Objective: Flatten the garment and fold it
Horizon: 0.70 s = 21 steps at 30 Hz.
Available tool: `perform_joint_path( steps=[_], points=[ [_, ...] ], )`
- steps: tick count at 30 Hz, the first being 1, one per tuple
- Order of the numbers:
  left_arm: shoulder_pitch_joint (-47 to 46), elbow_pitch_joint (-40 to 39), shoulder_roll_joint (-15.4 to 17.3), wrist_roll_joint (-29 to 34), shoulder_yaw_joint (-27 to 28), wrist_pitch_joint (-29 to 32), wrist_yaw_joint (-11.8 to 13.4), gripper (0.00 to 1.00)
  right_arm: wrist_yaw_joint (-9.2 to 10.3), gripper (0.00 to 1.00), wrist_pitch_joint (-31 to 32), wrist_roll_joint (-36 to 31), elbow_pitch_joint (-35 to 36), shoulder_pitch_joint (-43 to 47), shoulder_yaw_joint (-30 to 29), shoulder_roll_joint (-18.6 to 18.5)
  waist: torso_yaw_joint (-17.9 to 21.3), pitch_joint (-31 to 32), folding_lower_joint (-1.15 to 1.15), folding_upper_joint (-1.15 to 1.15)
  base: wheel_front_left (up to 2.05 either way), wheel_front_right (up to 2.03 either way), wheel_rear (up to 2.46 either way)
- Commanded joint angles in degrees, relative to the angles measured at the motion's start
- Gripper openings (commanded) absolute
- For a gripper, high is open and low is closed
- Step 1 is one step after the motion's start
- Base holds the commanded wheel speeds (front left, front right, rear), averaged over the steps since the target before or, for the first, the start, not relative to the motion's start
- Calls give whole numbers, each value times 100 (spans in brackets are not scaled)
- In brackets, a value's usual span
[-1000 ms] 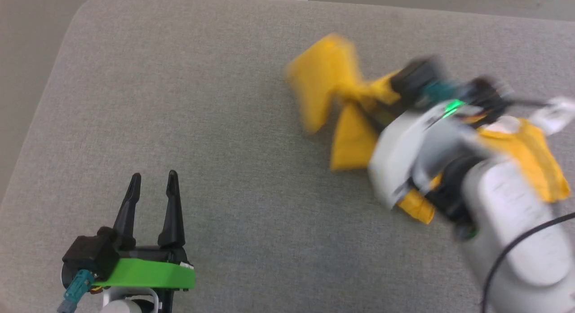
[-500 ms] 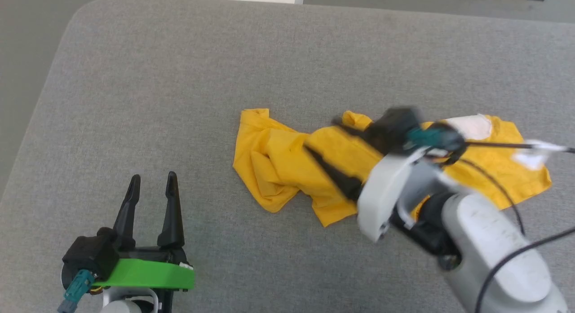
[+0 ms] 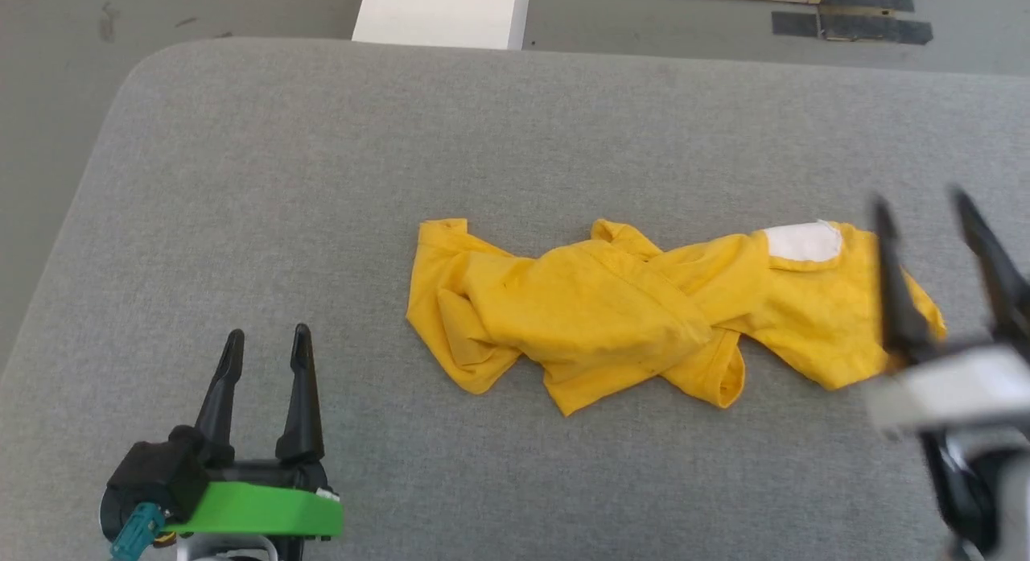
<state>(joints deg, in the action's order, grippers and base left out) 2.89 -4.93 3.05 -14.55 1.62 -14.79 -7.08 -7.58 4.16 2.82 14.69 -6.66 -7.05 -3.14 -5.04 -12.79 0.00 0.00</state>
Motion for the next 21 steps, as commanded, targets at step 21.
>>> perform_joint_path(
  steps=[21],
  points=[
    [-1730, 461, 1268, -11, -1750, 1702, -41, 100, 9, 100, -736, 759, -242, 915, -1235, 25, 256, -222, 0, 0, 0, 0, 0]
  ],
)
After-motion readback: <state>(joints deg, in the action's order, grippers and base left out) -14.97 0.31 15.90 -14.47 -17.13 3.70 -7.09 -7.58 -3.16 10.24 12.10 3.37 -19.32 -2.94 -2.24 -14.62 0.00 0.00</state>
